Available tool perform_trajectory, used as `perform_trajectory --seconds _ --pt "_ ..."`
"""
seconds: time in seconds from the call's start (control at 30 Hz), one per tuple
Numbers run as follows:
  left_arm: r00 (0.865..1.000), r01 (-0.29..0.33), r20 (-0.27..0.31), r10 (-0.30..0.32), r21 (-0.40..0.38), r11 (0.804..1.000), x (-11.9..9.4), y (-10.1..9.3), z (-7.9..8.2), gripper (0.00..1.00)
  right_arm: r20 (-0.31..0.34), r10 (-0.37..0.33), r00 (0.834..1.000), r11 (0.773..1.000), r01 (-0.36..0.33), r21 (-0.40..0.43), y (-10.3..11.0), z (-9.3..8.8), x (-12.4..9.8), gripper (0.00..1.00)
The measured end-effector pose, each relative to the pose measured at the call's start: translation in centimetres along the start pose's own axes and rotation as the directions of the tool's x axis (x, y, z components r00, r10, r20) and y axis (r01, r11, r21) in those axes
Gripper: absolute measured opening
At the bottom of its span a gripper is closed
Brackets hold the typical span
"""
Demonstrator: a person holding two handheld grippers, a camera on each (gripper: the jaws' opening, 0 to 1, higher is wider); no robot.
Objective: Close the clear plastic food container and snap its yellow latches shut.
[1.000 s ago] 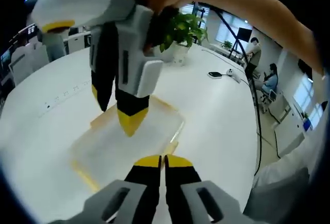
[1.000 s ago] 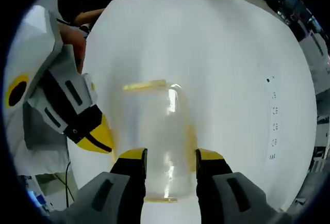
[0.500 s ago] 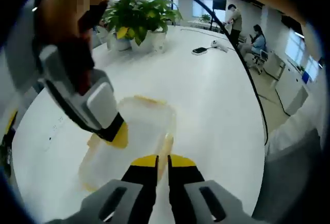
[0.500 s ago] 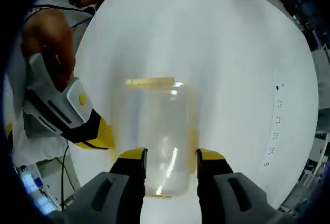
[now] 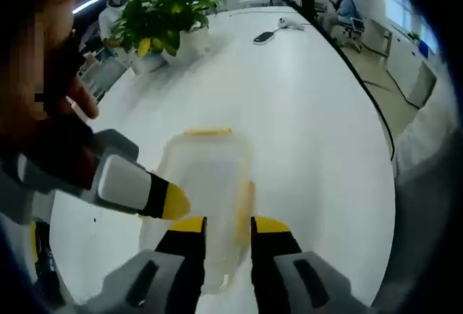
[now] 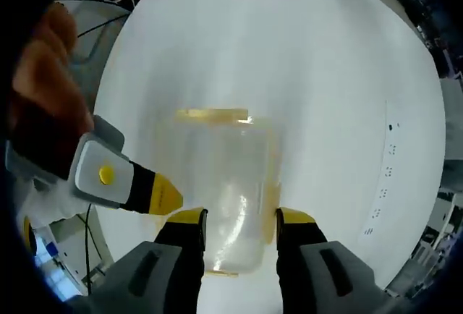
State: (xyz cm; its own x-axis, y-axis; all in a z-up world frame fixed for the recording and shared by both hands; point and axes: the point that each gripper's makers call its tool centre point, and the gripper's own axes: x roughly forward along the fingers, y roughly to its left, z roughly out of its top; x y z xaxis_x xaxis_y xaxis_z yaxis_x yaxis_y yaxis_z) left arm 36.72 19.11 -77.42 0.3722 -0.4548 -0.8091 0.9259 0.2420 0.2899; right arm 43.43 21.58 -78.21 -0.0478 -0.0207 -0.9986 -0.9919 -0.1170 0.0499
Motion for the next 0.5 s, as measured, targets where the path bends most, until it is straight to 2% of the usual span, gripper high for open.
perform_trajectory --seconds 0.17,0.23,0.3,0.33,0.5 --pt "1.000 -0.023 -0.008 0.024 0.092 0.996 0.3 -0.1 0.1 0.23 0.002 0.009 1.000 1.000 -0.009 0.006 0.5 -0.2 0.1 0.37" --pt "0.999 -0.049 -0.006 0.050 0.179 0.983 0.6 -0.1 0.2 0.25 0.002 0.013 1.000 1.000 -0.013 0.010 0.8 -0.3 0.1 0.37" --pt "0.998 -0.062 -0.015 0.067 0.233 0.970 0.8 -0.3 0.2 0.27 0.003 0.016 1.000 1.000 -0.016 0.012 1.1 -0.3 0.1 0.37" --pt "0.997 -0.070 -0.015 0.076 0.248 0.966 0.9 -0.3 0.2 0.27 0.003 0.016 1.000 1.000 -0.016 0.012 1.2 -0.3 0.1 0.37" --pt "0.998 -0.057 -0.021 0.064 0.239 0.969 0.8 -0.3 0.2 0.27 0.014 0.020 1.000 1.000 -0.020 0.012 1.8 -0.4 0.1 0.37"
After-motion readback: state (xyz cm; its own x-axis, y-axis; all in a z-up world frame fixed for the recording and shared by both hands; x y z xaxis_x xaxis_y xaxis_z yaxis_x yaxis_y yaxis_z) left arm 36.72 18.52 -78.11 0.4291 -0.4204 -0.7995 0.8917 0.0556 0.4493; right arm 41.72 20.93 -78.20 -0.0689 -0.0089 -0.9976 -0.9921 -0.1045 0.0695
